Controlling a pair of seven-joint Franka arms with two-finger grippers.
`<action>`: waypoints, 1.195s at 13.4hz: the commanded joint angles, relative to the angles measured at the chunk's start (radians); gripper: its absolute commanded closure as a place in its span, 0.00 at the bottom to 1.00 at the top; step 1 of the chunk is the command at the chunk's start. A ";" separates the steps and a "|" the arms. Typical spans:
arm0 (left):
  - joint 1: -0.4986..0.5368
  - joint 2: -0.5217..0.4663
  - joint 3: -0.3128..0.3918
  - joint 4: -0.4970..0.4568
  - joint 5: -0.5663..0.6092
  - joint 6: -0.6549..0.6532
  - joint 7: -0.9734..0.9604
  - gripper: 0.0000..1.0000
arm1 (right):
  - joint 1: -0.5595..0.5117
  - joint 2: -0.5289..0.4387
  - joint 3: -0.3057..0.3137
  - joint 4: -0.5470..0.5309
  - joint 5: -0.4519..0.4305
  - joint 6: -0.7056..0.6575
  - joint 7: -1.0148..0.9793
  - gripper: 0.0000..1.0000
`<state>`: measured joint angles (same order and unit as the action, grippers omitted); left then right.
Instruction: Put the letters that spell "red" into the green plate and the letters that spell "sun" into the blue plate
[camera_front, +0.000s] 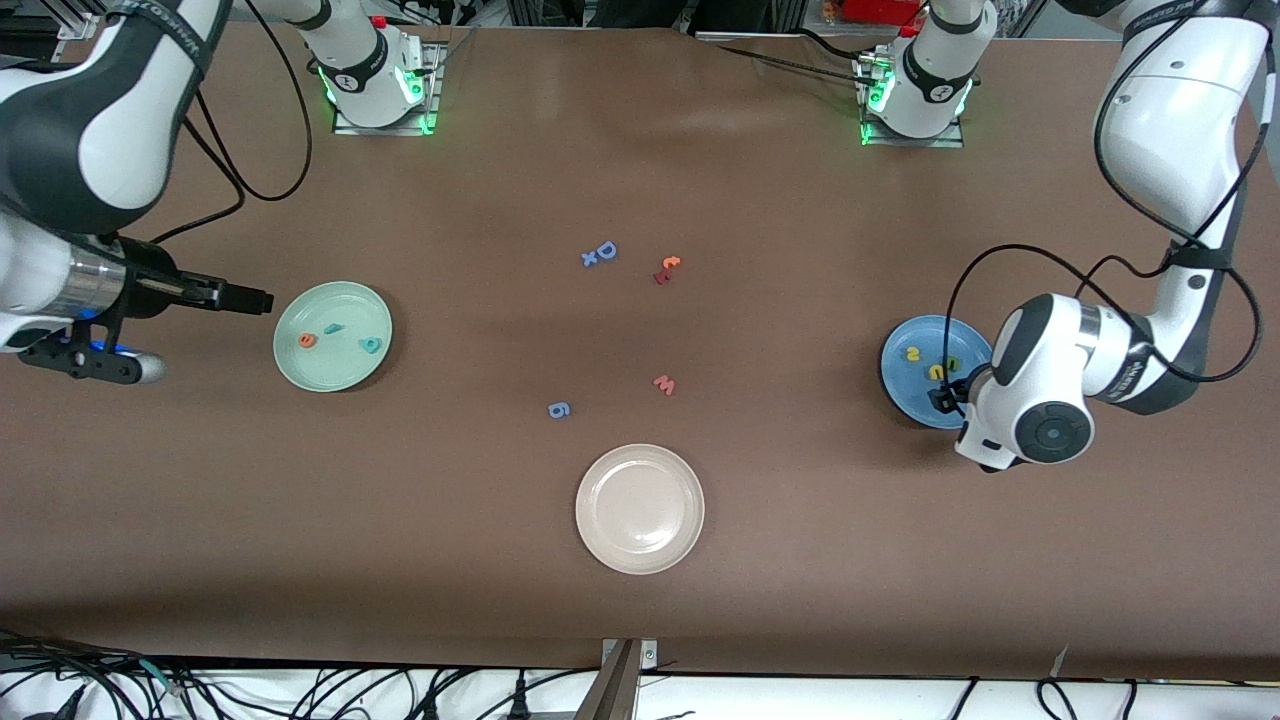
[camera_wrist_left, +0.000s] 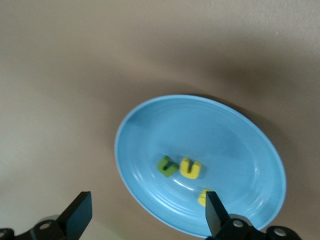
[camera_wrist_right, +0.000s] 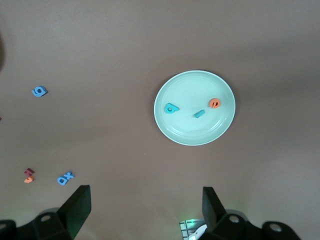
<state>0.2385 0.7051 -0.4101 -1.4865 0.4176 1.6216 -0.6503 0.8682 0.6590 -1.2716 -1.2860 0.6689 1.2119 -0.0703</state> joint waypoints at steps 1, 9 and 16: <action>0.024 -0.082 0.016 -0.035 -0.005 -0.008 0.157 0.00 | -0.156 0.014 0.111 0.124 0.029 -0.075 0.014 0.01; -0.200 -0.592 0.369 -0.254 -0.307 0.020 0.560 0.00 | -0.406 -0.056 0.488 0.228 -0.121 -0.083 0.113 0.01; -0.205 -0.711 0.367 -0.138 -0.395 -0.161 0.574 0.00 | -0.777 -0.263 1.112 0.113 -0.526 0.038 0.153 0.02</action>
<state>0.0341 -0.0128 -0.0527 -1.6616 0.0543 1.4918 -0.1105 0.1570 0.4799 -0.2584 -1.0735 0.1961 1.1914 0.0713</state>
